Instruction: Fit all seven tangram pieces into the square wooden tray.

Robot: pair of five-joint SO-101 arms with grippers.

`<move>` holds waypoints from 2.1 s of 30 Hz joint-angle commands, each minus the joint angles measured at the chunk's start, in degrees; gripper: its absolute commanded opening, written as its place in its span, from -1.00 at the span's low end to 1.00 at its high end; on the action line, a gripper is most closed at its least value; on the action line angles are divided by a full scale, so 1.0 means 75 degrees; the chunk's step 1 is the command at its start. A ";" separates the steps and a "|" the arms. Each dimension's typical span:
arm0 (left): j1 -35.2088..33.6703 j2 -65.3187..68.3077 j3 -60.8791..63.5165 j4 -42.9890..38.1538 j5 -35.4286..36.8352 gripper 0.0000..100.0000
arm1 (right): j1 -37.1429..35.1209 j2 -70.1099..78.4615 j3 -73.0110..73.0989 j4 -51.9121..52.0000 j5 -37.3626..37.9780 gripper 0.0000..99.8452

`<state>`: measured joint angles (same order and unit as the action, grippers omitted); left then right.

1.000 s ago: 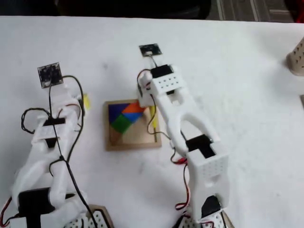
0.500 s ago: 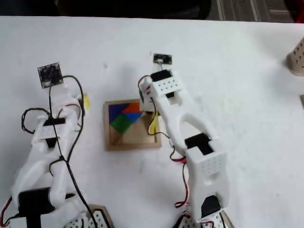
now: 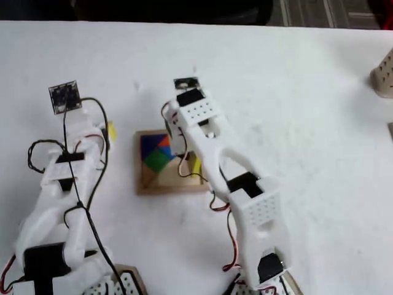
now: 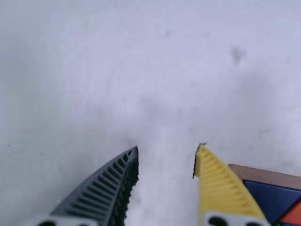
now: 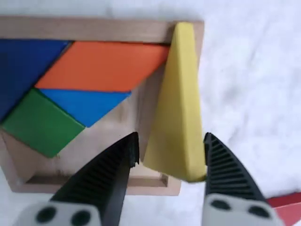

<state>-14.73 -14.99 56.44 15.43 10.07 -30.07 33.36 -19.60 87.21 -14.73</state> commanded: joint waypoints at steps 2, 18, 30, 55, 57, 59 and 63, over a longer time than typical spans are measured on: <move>-0.0029 -0.0369 -0.0363 0.0059 -0.0012 -0.56 | -0.0275 -0.0193 -0.0492 0.0510 0.0516 -0.59; -0.0029 -0.0358 -0.0363 0.0047 -0.0035 -0.56 | -0.0967 -0.0229 -0.1160 0.1436 0.1313 -0.59; 0.0205 -0.0358 -0.0305 0.0047 -0.0047 -0.56 | -0.0428 -0.0451 -0.1160 0.1436 0.2122 -0.90; 0.2538 -0.0428 -0.0059 0.0094 -0.0059 -0.96 | 0.2444 -0.3956 0.4126 -0.1729 0.2110 -0.96; 0.3089 -0.0428 -0.0070 0.0094 -0.0047 -0.95 | 0.2714 -0.3944 0.4232 -0.2057 0.2110 -0.96; 0.3464 -0.0369 -0.0082 0.0059 -0.0012 -0.95 | 0.2948 -0.3944 0.4267 -0.2245 0.2098 -0.96; 0.3956 -0.0346 -0.0246 0.0094 0.0000 -0.95 | 0.3264 -0.3710 0.4232 -0.2643 0.2098 -0.96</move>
<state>11.74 -14.99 57.14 15.43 10.07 -7.38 7.34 12.75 69.80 0.92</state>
